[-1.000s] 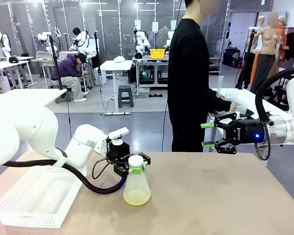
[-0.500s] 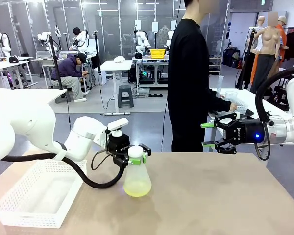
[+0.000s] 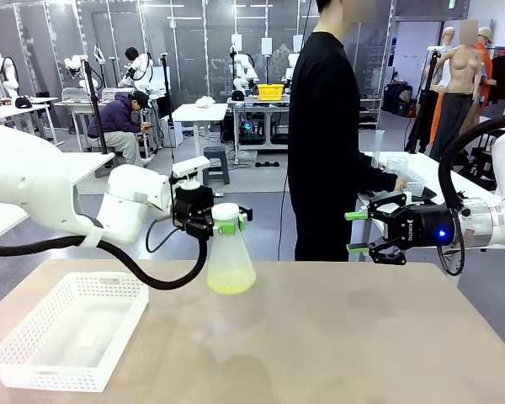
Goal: Prepare the solutions needed for the experiment.
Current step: When the human places the Big flask in the center of the table, pick up the Big flask and place it in the left Organizing basket.
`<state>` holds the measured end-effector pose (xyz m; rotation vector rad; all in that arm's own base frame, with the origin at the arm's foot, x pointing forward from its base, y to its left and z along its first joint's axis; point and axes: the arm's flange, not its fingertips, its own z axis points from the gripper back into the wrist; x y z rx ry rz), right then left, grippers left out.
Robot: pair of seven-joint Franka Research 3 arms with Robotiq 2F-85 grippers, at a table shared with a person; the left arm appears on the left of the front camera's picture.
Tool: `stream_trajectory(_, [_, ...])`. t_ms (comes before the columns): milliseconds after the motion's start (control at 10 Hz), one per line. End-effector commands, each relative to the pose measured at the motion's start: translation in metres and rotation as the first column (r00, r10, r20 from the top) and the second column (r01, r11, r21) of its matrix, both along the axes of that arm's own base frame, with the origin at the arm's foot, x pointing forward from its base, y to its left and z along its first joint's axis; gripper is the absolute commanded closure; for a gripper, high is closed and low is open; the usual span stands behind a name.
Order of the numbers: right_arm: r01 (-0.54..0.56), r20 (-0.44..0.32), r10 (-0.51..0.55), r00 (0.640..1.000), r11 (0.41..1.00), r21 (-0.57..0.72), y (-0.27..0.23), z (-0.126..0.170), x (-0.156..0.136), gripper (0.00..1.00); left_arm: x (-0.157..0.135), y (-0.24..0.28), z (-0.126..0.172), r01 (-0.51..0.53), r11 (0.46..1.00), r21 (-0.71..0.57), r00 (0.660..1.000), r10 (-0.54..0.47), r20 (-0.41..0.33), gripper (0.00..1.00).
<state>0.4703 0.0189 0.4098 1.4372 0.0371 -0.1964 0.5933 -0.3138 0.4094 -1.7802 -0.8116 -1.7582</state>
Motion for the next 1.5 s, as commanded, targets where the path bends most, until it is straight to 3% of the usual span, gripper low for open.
stream_trajectory(0, [-0.001, 0.000, 0.001, 1.000, 1.000, -0.002, 0.000, 0.001, 0.000, 0.34, -0.005, 0.014, 0.020, -0.003, 1.000, 0.012, 1.000, 0.003, 0.002, 0.98])
stream_trajectory(400, [-0.001, 0.000, 0.001, 1.000, 1.000, -0.002, 0.000, 0.001, 0.000, 0.34, 0.000, 0.089, 0.050, -0.086, 0.996, 0.021, 0.996, 0.086, 0.025, 0.98])
stream_trajectory(600, [-0.001, 0.000, 0.001, 1.000, 1.000, -0.002, 0.000, 0.001, 0.000, 0.34, -0.013, 0.153, 0.050, -0.176, 0.984, 0.012, 0.984, 0.175, 0.018, 0.98])
stream_trajectory(1000, [-0.001, 0.000, 0.001, 1.000, 1.000, -0.002, 0.000, 0.001, 0.000, 0.34, -0.047, 0.267, 0.030, -0.393, 0.919, 0.022, 0.919, 0.393, 0.021, 0.98])
stream_trajectory(1400, [-0.001, 0.000, 0.001, 1.000, 1.000, -0.002, 0.000, 0.001, 0.000, 0.34, -0.076, 0.325, 0.012, -0.510, 0.858, 0.056, 0.860, 0.509, 0.036, 0.98])
